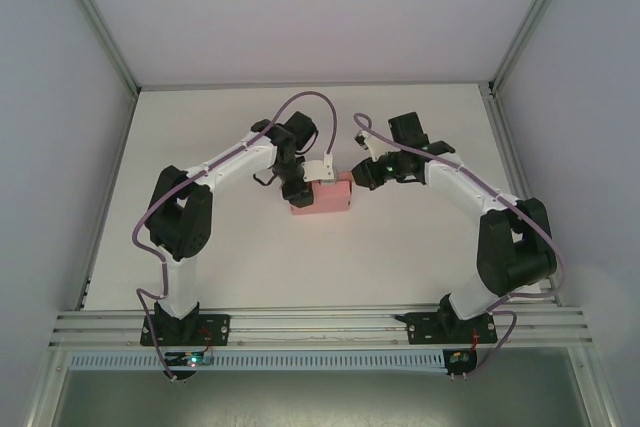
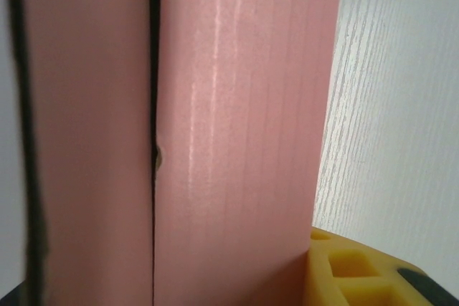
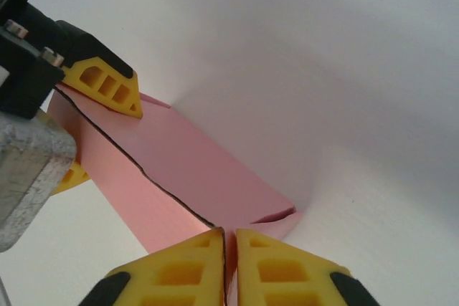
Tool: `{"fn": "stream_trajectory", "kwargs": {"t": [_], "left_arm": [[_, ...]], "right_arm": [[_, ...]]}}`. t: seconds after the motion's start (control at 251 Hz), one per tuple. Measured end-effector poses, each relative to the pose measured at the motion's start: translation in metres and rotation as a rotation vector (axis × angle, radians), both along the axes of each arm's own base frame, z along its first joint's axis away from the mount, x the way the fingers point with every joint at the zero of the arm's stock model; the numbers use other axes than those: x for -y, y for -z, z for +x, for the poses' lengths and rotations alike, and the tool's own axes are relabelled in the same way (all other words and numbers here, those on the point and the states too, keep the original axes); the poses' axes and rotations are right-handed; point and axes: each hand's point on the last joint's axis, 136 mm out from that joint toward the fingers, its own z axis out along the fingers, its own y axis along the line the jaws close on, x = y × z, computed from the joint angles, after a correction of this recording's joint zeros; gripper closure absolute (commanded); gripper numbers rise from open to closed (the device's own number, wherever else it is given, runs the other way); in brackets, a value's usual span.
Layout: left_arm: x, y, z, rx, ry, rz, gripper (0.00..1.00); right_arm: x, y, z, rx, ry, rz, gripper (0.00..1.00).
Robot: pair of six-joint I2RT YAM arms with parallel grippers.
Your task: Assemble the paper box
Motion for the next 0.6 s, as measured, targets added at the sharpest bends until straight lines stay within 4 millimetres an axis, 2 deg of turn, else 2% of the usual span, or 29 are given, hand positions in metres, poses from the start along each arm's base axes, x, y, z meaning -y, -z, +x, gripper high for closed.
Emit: {"fn": "stream_trajectory", "kwargs": {"t": [0.064, 0.279, 0.403, 0.599], "left_arm": [[0.000, 0.000, 0.000, -0.001, 0.000, -0.002, 0.71], [0.005, -0.009, 0.006, 0.014, -0.018, -0.019, 0.73], [0.005, -0.013, 0.010, 0.025, -0.042, -0.019, 0.73], [0.001, -0.012, 0.015, 0.041, -0.066, 0.006, 0.73]], "right_arm": [[0.000, -0.001, -0.002, -0.012, 0.006, -0.018, 1.00], [0.000, -0.015, 0.006, -0.086, 0.142, -0.024, 1.00], [-0.002, -0.023, 0.012, -0.169, 0.276, 0.030, 1.00], [-0.011, -0.022, 0.023, -0.333, 0.453, 0.158, 1.00]]}}
